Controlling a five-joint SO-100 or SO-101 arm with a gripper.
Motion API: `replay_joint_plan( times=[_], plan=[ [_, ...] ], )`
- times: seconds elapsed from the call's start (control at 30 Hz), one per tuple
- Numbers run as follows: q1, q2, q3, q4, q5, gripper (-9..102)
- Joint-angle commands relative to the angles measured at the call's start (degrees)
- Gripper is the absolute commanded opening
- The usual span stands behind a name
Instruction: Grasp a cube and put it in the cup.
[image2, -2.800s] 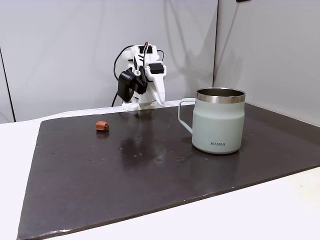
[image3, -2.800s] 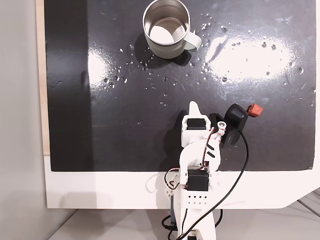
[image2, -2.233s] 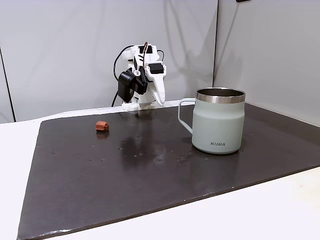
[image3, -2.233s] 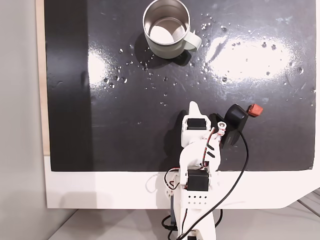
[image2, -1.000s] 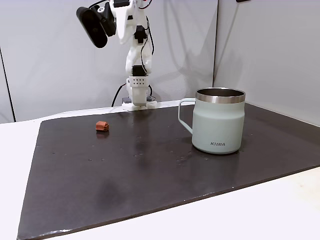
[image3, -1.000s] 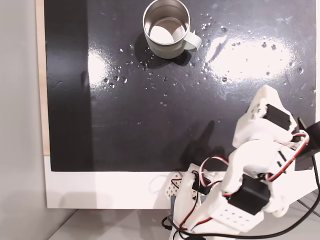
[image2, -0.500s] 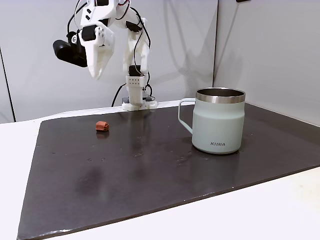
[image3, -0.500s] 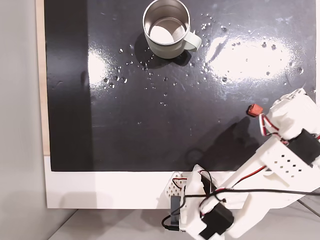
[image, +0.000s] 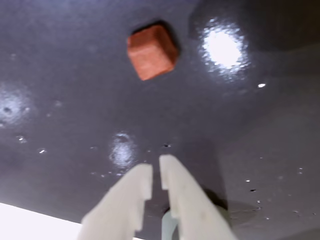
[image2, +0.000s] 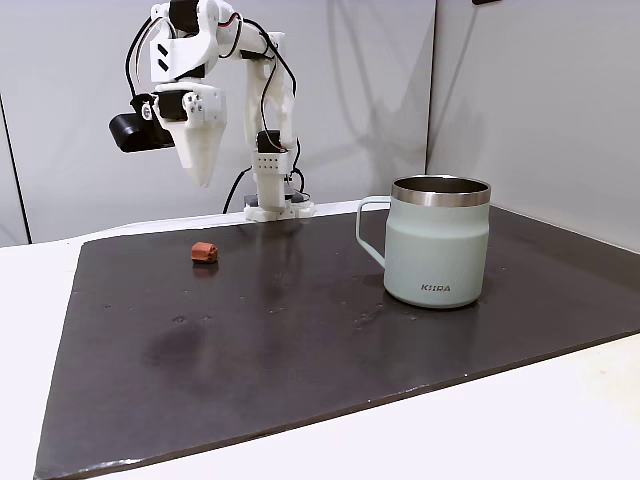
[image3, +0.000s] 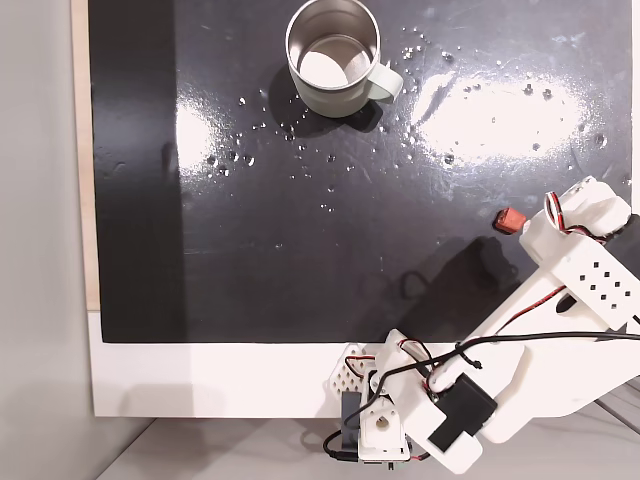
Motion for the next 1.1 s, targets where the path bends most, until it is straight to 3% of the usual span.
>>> replay_joint_plan(
  times=[0.0,0.33,0.53,0.8,1.07],
  plan=[
    [-0.79,0.35,-4.13,2.37,0.88,0],
    [-0.62,0.09,-4.48,3.6,0.88,0],
    [-0.35,-2.81,-5.71,6.42,1.05,17],
    [-0.35,-4.48,-5.8,6.59,1.58,28],
    [-0.18,-6.33,-3.34,4.66,0.09,29]
  ],
)
